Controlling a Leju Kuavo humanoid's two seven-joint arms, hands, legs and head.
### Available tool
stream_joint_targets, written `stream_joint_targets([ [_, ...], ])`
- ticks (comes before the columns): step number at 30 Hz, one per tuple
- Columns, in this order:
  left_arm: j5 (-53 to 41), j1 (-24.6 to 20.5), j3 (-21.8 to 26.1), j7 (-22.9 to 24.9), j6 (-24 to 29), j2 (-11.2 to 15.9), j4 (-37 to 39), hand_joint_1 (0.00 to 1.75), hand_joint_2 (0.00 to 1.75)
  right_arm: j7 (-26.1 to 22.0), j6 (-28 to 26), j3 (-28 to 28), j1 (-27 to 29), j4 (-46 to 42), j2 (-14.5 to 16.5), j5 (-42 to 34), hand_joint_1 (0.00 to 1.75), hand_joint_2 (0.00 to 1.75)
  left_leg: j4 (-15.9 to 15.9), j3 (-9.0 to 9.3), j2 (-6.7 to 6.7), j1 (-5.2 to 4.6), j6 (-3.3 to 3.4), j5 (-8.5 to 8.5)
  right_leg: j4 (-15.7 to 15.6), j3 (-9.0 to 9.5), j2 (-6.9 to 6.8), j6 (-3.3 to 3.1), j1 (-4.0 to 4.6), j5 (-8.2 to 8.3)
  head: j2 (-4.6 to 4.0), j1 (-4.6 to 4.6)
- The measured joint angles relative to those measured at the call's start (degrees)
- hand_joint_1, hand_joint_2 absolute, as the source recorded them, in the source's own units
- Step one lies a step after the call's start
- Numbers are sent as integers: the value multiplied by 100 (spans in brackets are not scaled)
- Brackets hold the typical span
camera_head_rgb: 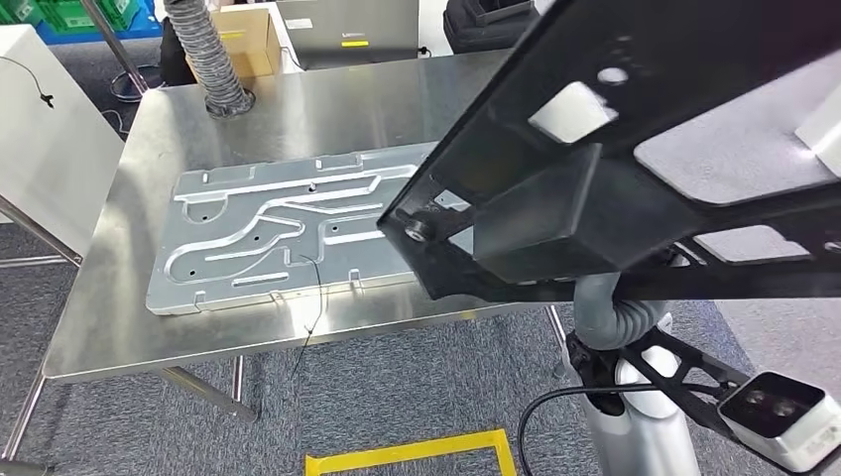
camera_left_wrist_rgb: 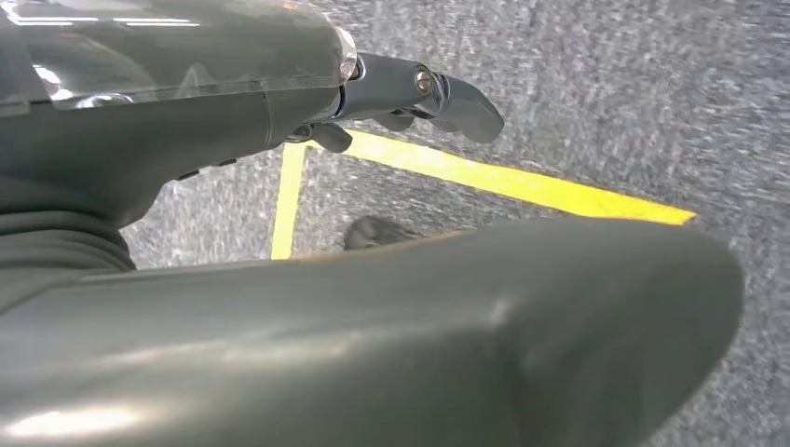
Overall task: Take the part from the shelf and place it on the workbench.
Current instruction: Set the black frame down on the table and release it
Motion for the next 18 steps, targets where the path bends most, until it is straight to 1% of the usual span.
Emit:
stream_joint_targets([
  [1,-2,2,3,0,0,2,1,0,0,0,-13,7,-25,21,-19,1,175,175,-360,108,0,-9,18,215,1,36,-3,17,3,-22,0,0],
  [2,-3,1,5,0,0,4,1,0,0,-1,-28,13,-45,38,-35,2,175,175,-644,192,0,-23,40,344,3,48,-4,38,9,-39,0,0],
  [3,-5,3,7,0,0,6,1,0,0,-1,-43,16,-59,53,-50,2,175,175,-797,229,-1,-38,71,407,4,51,-4,64,14,-51,0,0],
  [4,-9,7,8,1,0,8,1,0,0,3,-68,21,-72,68,-65,14,175,175,-829,233,-2,-54,100,390,1,47,-3,93,18,-54,0,0],
  [6,-31,11,9,5,-4,9,0,0,0,70,-197,38,-162,111,-105,108,175,175,-892,247,3,-41,174,458,10,40,0,157,24,-78,0,1],
  [7,-41,9,10,8,-11,9,0,0,0,156,-333,51,-274,151,-137,235,175,175,-921,257,9,-29,203,477,80,8,-5,187,23,-139,0,1],
  [8,-45,2,14,8,-21,9,0,0,0,296,-526,65,-434,207,-177,451,175,175,-950,267,19,-16,231,496,264,-77,-9,216,19,-260,0,1],
  [9,-42,-6,22,3,-36,8,0,0,0,500,-772,83,-613,278,-220,764,175,175,-963,274,29,-14,247,505,572,-219,-14,240,5,-433,0,2],
  [10,-38,-12,32,-9,-51,7,0,0,0,746,-1039,106,-787,360,-265,1144,175,175,-964,274,35,-14,260,505,970,-409,-17,262,-4,-619,0,1],
  [11,-38,-16,43,-25,-64,7,0,0,0,1027,-1311,135,-938,458,-315,1553,175,175,-962,275,38,-15,267,502,1357,-596,-17,281,-17,-757,0,1],
  [12,-42,-16,53,-43,-76,5,0,0,0,1307,-1567,171,-1067,584,-378,1943,175,175,-960,279,37,-15,271,499,1606,-724,-18,298,-31,-801,0,2],
  [13,-50,-15,62,-57,-85,3,0,0,0,1543,-1788,204,-1187,736,-449,2272,175,175,-957,282,34,-14,271,497,1664,-764,-19,312,-45,-745,0,2],
  [14,-67,-14,71,-65,-94,-1,0,0,0,1722,-2000,225,-1329,934,-537,2586,175,175,-951,287,26,-13,269,494,1454,-679,-21,320,-60,-570,0,2],
  [15,-89,-14,80,-69,-108,-5,0,0,0,1848,-2196,229,-1492,1197,-645,2926,175,175,-941,292,16,-13,261,488,1051,-498,-23,318,-70,-332,0,2],
  [16,-115,-15,86,-70,-124,-9,0,0,0,1929,-2354,220,-1653,1468,-745,3252,175,175,-930,290,5,-16,251,481,634,-302,-26,308,-72,-147,0,2],
  [17,-144,-17,90,-70,-144,-11,0,0,0,1990,-2487,205,-1829,1764,-843,3603,175,175,-913,277,-5,-24,236,474,259,-136,-26,292,-63,-9,0,2],
  [18,-175,-15,92,-69,-165,-11,0,0,0,2067,-2578,195,-2043,2123,-921,4025,175,175,-903,258,-10,-30,213,472,52,-56,-23,269,-49,46,0,2],
])
